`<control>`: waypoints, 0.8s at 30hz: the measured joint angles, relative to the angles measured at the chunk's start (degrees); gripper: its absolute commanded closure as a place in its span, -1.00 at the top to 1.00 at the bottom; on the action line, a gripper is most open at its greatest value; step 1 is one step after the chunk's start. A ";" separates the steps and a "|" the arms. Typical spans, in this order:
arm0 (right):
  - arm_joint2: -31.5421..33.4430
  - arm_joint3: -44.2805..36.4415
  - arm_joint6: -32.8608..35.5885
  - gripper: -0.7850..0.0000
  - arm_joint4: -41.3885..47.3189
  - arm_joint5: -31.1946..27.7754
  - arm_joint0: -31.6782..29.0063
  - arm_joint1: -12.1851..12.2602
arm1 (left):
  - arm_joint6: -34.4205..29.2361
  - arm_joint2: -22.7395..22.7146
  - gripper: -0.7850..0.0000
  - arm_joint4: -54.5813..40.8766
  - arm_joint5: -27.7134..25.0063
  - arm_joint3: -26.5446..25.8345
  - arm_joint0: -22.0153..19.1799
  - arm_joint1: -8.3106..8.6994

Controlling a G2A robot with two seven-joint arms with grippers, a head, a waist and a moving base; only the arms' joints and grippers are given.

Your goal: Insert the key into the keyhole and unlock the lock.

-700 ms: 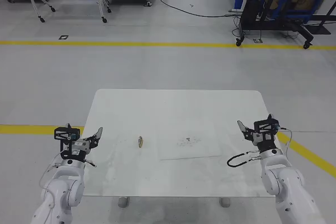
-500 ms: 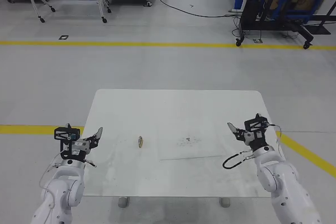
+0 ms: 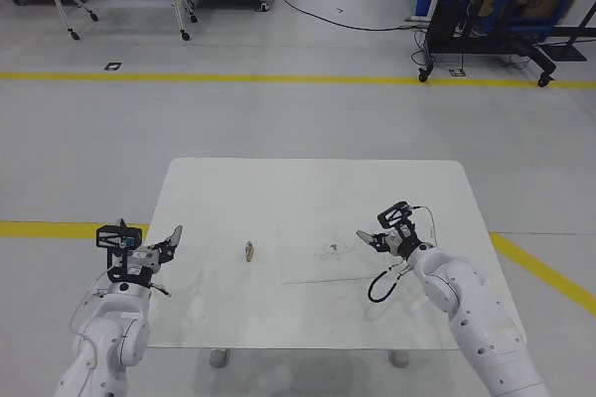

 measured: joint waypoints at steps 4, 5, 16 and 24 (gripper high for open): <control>-2.47 3.59 -0.30 1.00 3.12 -10.69 3.28 -0.02 | 0.00 0.00 1.00 0.00 0.00 0.00 0.00 0.00; -2.97 5.10 -0.48 1.00 3.47 -14.66 4.66 0.06 | 0.00 0.00 1.00 0.00 0.00 0.00 0.00 0.00; -13.31 22.79 -3.35 -0.15 -5.79 -39.32 21.17 -0.60 | 0.00 0.00 1.00 0.00 0.00 0.00 0.00 0.00; -20.58 29.11 -8.80 -0.32 -10.68 -39.19 26.63 -1.42 | 0.00 0.00 1.00 0.00 0.00 0.00 0.00 0.00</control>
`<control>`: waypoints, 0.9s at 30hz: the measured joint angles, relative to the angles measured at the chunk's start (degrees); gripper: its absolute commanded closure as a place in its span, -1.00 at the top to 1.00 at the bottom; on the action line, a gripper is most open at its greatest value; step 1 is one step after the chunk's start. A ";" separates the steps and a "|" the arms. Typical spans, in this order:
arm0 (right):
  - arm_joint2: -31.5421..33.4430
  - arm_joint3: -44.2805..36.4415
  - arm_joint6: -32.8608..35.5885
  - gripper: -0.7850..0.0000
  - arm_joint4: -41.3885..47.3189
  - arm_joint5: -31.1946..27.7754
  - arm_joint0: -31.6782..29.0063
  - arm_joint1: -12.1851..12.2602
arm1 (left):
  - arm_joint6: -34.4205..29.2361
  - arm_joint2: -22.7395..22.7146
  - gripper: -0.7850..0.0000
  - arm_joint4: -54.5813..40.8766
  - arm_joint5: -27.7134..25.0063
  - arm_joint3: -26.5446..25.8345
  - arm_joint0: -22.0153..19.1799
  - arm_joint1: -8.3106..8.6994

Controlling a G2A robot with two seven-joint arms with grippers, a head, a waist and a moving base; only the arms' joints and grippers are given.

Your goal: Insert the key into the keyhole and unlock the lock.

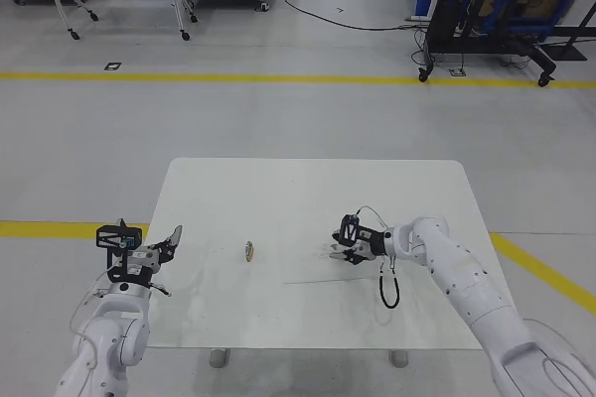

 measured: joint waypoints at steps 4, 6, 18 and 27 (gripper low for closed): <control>-2.42 2.18 -3.35 -1.00 -1.92 0.00 1.64 -0.05 | 0.00 0.00 1.00 0.00 0.00 0.00 0.00 0.00; -3.20 2.97 -4.30 -1.00 -2.71 0.00 2.27 -0.07 | 0.00 0.00 1.00 0.00 0.00 0.00 0.00 0.00; -5.88 3.74 -8.66 -1.00 -6.98 0.26 3.80 0.22 | 0.00 0.00 1.00 0.00 0.00 0.00 0.00 0.00; -2.49 -0.10 -15.31 -1.00 -7.13 1.10 1.39 2.13 | 0.00 0.00 1.00 0.00 0.00 0.00 0.00 0.00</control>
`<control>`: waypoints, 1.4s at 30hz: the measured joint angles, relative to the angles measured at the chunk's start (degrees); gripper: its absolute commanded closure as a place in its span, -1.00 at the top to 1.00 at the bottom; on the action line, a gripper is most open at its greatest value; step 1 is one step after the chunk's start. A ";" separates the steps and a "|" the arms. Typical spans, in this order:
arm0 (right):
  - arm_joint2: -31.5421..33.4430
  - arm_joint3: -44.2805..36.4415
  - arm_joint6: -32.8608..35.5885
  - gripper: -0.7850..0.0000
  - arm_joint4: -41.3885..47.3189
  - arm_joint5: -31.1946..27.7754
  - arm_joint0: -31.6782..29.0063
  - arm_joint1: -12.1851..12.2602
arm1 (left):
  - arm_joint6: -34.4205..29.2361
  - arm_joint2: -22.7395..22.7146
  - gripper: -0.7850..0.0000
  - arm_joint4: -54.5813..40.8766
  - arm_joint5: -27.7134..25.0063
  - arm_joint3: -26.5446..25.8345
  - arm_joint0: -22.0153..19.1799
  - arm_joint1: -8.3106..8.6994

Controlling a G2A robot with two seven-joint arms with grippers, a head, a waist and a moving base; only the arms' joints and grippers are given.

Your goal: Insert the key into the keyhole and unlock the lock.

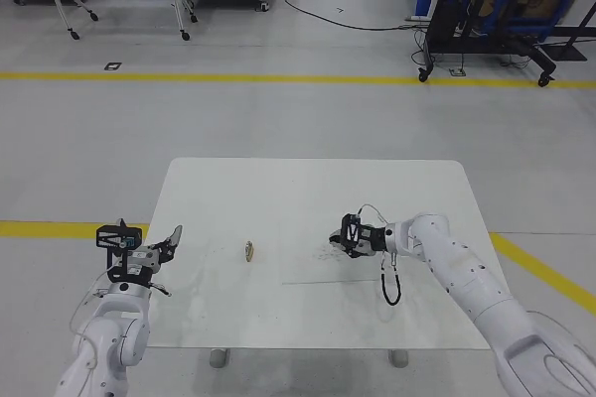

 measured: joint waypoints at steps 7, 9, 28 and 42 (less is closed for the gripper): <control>3.56 -1.48 -8.28 -1.00 7.94 -1.14 -3.64 1.54 | 0.00 0.00 1.00 0.00 0.00 0.00 0.00 0.00; 2.87 -0.90 -9.38 -1.00 14.58 -1.11 -4.61 1.74 | 0.00 0.00 1.00 0.00 0.00 0.00 0.00 0.00; -3.21 -4.82 -3.93 -1.00 40.23 -1.10 -5.26 4.29 | 3.10 -1.79 1.00 -15.54 -4.42 0.65 1.30 -0.81; -3.21 -4.82 -3.93 -1.00 40.23 -1.10 -5.26 4.29 | -31.06 14.23 1.00 -79.76 -24.88 11.17 -17.24 -2.56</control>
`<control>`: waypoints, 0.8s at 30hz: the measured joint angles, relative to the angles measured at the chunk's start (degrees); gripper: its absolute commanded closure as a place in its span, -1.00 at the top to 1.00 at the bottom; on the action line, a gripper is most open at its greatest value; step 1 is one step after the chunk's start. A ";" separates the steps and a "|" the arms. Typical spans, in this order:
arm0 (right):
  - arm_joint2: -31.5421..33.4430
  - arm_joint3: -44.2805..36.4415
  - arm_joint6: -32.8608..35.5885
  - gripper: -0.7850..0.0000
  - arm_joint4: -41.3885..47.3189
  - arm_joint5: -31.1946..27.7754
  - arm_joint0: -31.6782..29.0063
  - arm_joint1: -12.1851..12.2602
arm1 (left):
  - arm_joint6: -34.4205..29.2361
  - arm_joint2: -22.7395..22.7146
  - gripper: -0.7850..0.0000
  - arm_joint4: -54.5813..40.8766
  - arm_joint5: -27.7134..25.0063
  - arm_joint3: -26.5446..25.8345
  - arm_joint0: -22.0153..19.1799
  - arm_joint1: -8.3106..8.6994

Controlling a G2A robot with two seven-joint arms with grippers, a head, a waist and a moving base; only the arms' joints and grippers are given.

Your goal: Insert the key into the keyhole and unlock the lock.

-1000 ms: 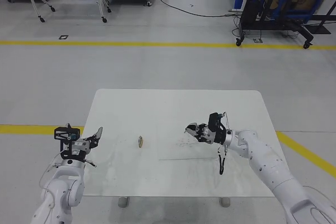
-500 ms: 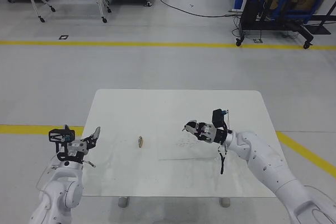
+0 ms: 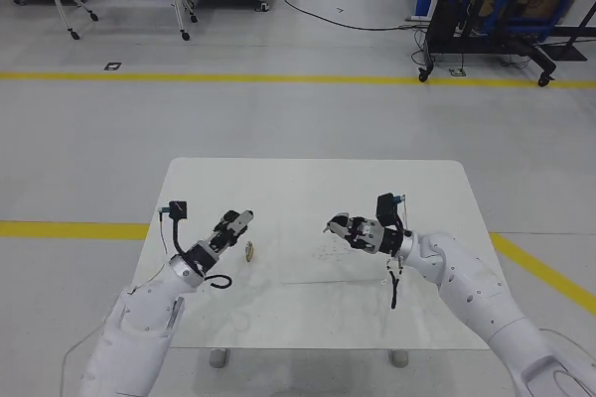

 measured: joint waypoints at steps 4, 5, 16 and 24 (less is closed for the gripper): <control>0.00 0.00 0.00 -1.00 0.00 0.00 0.00 0.00 | -11.35 3.90 1.00 -11.34 1.38 4.64 -6.07 -0.24; 0.00 0.00 0.00 -1.00 0.00 0.00 0.00 0.00 | -13.51 4.45 1.00 -11.01 2.23 5.15 -7.24 -0.19; 0.23 -1.25 -0.59 -1.00 6.22 0.01 -1.97 -0.23 | -12.33 5.23 1.00 -4.15 -0.48 5.45 -7.29 -0.13; -3.50 -6.78 10.40 -1.00 31.47 0.00 -3.72 0.40 | -13.77 8.13 1.00 -9.24 -10.96 10.85 -8.65 -0.66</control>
